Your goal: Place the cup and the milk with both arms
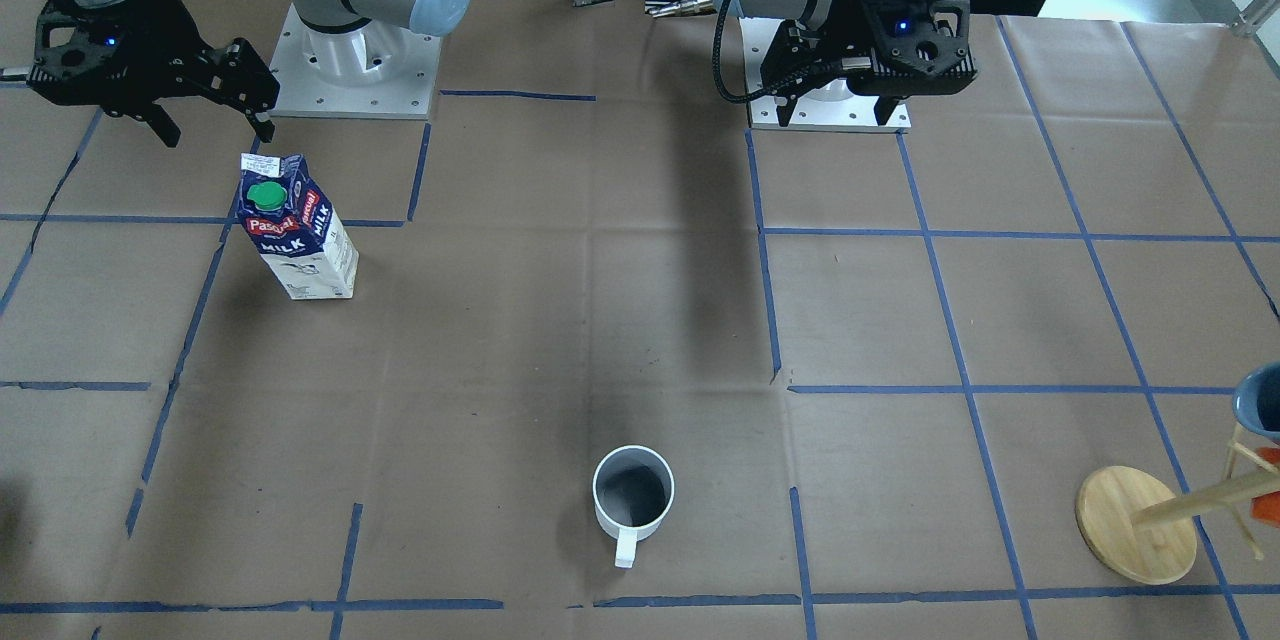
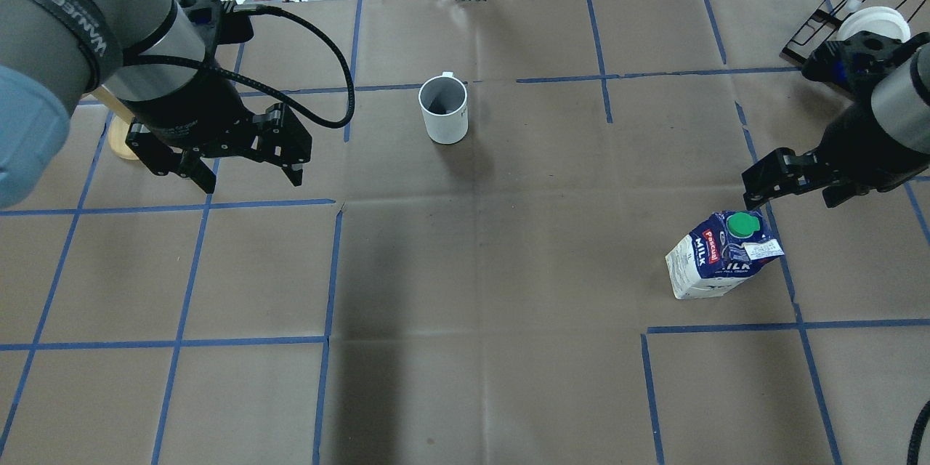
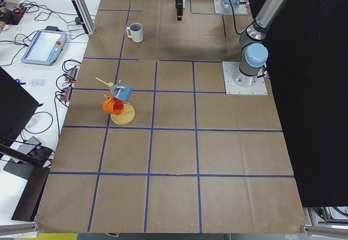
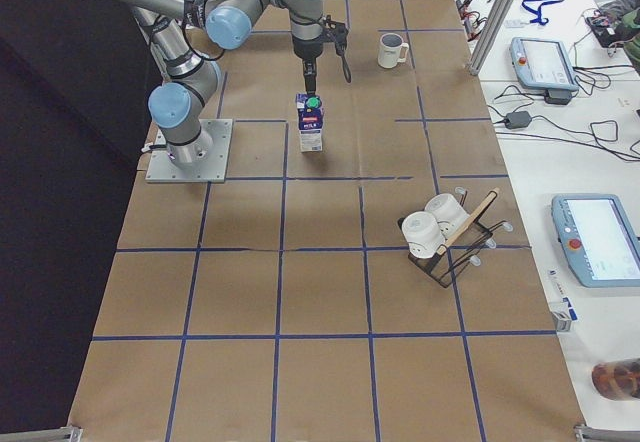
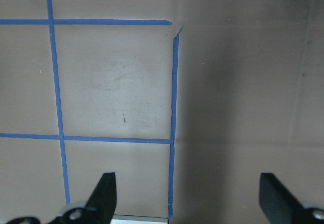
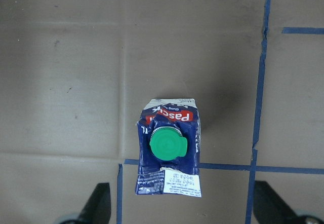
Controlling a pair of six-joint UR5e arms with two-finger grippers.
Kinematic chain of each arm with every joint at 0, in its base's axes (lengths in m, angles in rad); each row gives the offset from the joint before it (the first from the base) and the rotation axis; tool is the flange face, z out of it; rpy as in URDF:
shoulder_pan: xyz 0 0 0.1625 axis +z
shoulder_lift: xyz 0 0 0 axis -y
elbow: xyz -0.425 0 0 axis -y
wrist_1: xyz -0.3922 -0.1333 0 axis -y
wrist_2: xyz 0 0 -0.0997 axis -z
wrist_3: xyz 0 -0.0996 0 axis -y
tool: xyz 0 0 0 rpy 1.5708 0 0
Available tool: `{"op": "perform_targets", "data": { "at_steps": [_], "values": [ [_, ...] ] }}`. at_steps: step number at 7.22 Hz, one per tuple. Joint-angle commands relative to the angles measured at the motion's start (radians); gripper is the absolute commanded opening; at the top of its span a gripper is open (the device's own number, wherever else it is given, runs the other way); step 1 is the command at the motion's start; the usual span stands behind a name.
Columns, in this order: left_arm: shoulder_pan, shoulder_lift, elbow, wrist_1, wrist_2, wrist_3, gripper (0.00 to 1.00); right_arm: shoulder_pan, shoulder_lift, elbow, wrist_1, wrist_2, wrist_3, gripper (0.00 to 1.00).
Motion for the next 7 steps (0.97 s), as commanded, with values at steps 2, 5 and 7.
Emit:
{"op": "perform_targets", "data": {
  "at_steps": [2, 5, 7],
  "values": [
    [0.002, -0.008, -0.01, 0.004, -0.026, 0.006, 1.0, 0.003, 0.061, 0.052, -0.096, 0.001, 0.091, 1.0],
    [0.002, -0.007, -0.008, 0.004, -0.032, 0.005, 1.0, 0.012, 0.128, 0.053, -0.096, 0.001, 0.096, 1.0],
    [0.002, -0.004, -0.008, 0.004, -0.032, 0.005, 1.0, 0.021, 0.15, 0.073, -0.09, 0.001, 0.092, 1.0]
  ]
}}
